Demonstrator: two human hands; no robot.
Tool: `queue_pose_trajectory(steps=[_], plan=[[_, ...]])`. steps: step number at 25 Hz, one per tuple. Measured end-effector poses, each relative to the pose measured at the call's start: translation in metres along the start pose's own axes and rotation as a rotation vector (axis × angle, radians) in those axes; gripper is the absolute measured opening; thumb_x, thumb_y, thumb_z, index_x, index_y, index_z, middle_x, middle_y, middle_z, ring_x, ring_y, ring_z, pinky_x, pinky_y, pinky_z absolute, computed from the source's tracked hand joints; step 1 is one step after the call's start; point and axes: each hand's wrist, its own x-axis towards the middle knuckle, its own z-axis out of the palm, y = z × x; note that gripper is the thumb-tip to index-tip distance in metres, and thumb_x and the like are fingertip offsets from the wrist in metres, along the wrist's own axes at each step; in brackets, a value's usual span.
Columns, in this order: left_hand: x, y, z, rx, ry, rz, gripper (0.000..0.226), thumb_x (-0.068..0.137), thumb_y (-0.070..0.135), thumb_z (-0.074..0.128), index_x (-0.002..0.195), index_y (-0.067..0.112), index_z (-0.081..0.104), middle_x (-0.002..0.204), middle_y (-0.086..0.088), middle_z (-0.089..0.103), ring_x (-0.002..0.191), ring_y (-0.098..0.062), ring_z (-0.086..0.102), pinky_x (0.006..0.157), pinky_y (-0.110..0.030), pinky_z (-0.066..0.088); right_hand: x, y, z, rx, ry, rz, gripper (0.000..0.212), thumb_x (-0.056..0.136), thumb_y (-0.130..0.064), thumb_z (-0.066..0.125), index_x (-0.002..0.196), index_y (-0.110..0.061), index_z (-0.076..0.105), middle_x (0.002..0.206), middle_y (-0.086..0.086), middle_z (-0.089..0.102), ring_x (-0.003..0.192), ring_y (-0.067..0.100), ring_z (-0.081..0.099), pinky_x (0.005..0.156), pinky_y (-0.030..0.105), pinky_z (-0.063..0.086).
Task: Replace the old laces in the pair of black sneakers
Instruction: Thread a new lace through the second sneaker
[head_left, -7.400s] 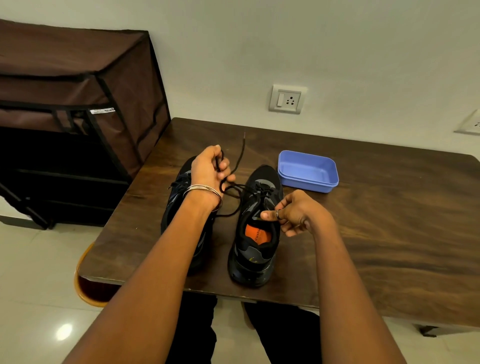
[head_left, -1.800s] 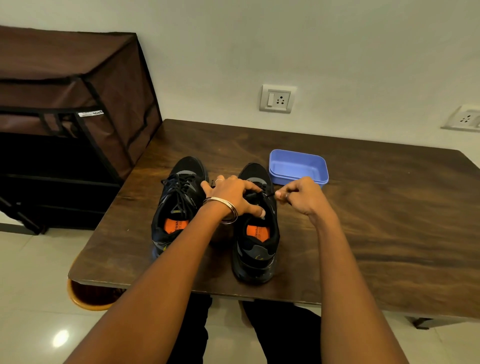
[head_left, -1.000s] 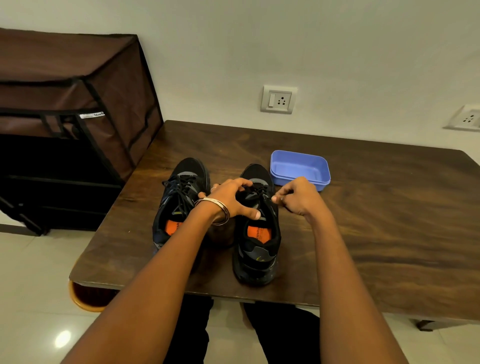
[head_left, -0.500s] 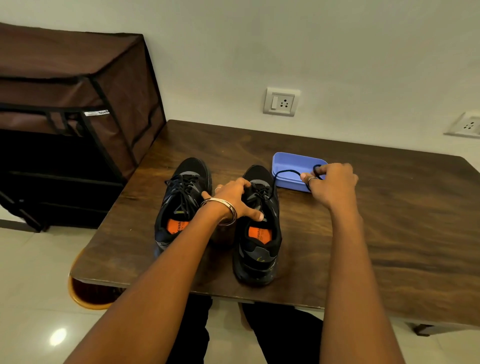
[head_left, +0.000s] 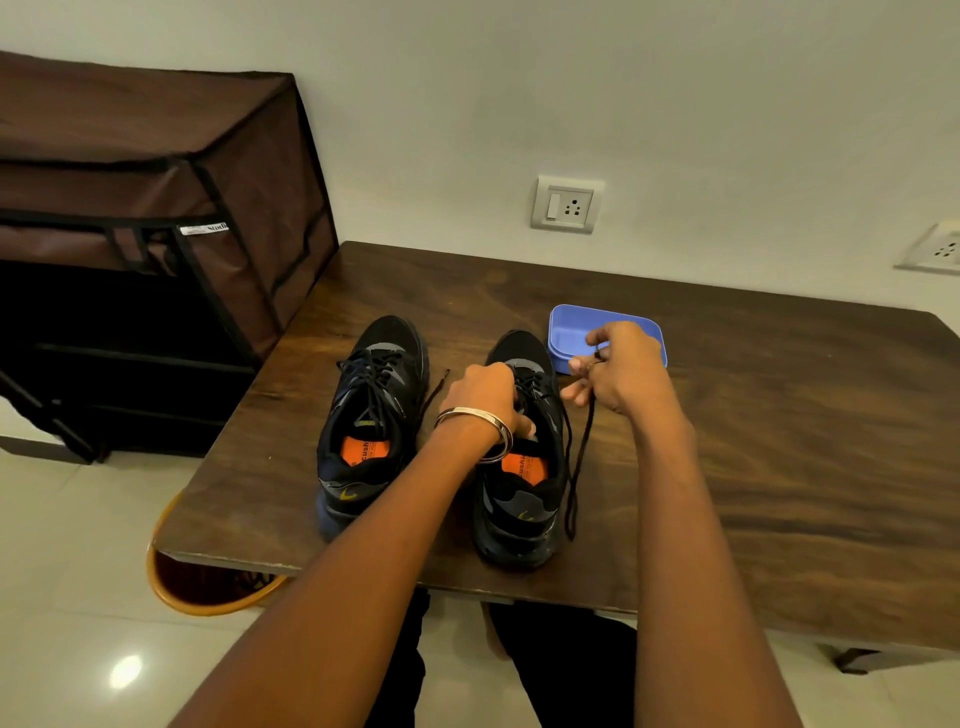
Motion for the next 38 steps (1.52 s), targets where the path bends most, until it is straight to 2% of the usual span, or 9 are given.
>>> queue_pose_trajectory(steps=[2,4,6,10,12,22,27,32,38], plan=[[0.0,-0.001,-0.001,-0.025,0.015,-0.008,0.044,0.075,0.036,0.08,0.112,0.017,0.067,0.111,-0.008,0.062,0.094,-0.025,0.062,0.079,-0.035,0.053,0.0,-0.003,0.008,-0.103,0.018,-0.069,0.019,0.099,0.007,0.043,0.104,0.012,0.061,0.08,0.016,0.065,0.042,0.006,0.056,0.04,0.015,0.043],[-0.001,-0.002,-0.003,-0.03,0.028,-0.01,0.037,0.08,0.035,0.075,0.112,0.017,0.068,0.11,-0.007,0.064,0.088,-0.021,0.059,0.074,-0.03,0.05,-0.001,-0.005,0.016,-0.213,-0.035,-0.139,0.025,0.099,0.003,0.043,0.099,0.006,0.068,0.094,0.021,0.07,0.065,0.013,0.063,0.058,0.02,0.048],[-0.003,0.0,-0.005,-0.02,0.042,-0.002,0.036,0.085,0.034,0.07,0.117,0.016,0.066,0.111,-0.008,0.064,0.084,-0.019,0.055,0.073,-0.028,0.047,-0.001,-0.002,0.024,-0.261,-0.13,-0.13,0.028,0.097,0.003,0.045,0.112,0.002,0.069,0.097,0.02,0.068,0.082,0.024,0.064,0.076,0.033,0.054],[-0.004,-0.002,-0.006,-0.06,0.06,-0.004,0.036,0.088,0.032,0.067,0.119,0.016,0.066,0.111,-0.009,0.065,0.081,-0.018,0.053,0.073,-0.027,0.047,-0.001,0.004,0.032,-0.184,-0.036,-0.098,0.016,0.093,0.006,0.056,0.088,-0.002,0.068,0.08,0.016,0.068,0.064,0.018,0.063,0.063,0.031,0.057],[-0.003,-0.005,-0.006,-0.099,0.066,-0.005,0.033,0.088,0.031,0.067,0.117,0.015,0.068,0.109,-0.009,0.066,0.079,-0.019,0.054,0.074,-0.029,0.049,0.002,0.008,0.036,-0.232,0.042,-0.134,0.013,0.089,0.0,0.065,0.079,-0.003,0.072,0.083,0.015,0.072,0.075,0.022,0.068,0.073,0.037,0.06],[0.005,-0.016,-0.001,-0.347,0.099,-0.071,0.018,0.089,0.021,0.064,0.098,0.01,0.076,0.095,-0.01,0.071,0.086,-0.024,0.066,0.08,-0.037,0.057,0.007,0.003,0.053,-0.48,-0.057,-0.202,0.009,0.085,-0.01,0.069,0.083,-0.004,0.075,0.084,0.014,0.071,0.079,0.026,0.068,0.075,0.034,0.058],[0.007,-0.02,0.001,-0.461,0.092,-0.11,0.013,0.084,0.014,0.067,0.089,0.009,0.077,0.091,-0.01,0.072,0.082,-0.026,0.068,0.076,-0.044,0.059,0.005,0.011,0.052,-0.378,-0.056,-0.213,0.015,0.084,-0.003,0.063,0.08,-0.005,0.078,0.083,0.009,0.073,0.084,0.022,0.068,0.079,0.033,0.057],[0.011,-0.027,0.001,-0.559,0.033,-0.132,0.015,0.081,0.004,0.068,0.092,0.009,0.077,0.067,-0.003,0.064,0.069,-0.019,0.06,0.078,-0.043,0.059,-0.001,0.023,0.053,-0.187,-0.023,-0.202,0.017,0.085,-0.001,0.064,0.077,-0.01,0.075,0.076,0.001,0.067,0.082,0.016,0.063,0.075,0.029,0.054],[0.014,-0.027,0.001,-0.624,0.004,-0.145,0.016,0.081,0.003,0.07,0.096,0.007,0.076,0.078,-0.009,0.068,0.077,-0.022,0.061,0.086,-0.047,0.057,-0.003,0.027,0.054,-0.094,-0.039,-0.206,0.011,0.086,-0.004,0.068,0.08,-0.01,0.075,0.081,0.005,0.07,0.078,0.013,0.062,0.066,0.02,0.049]])
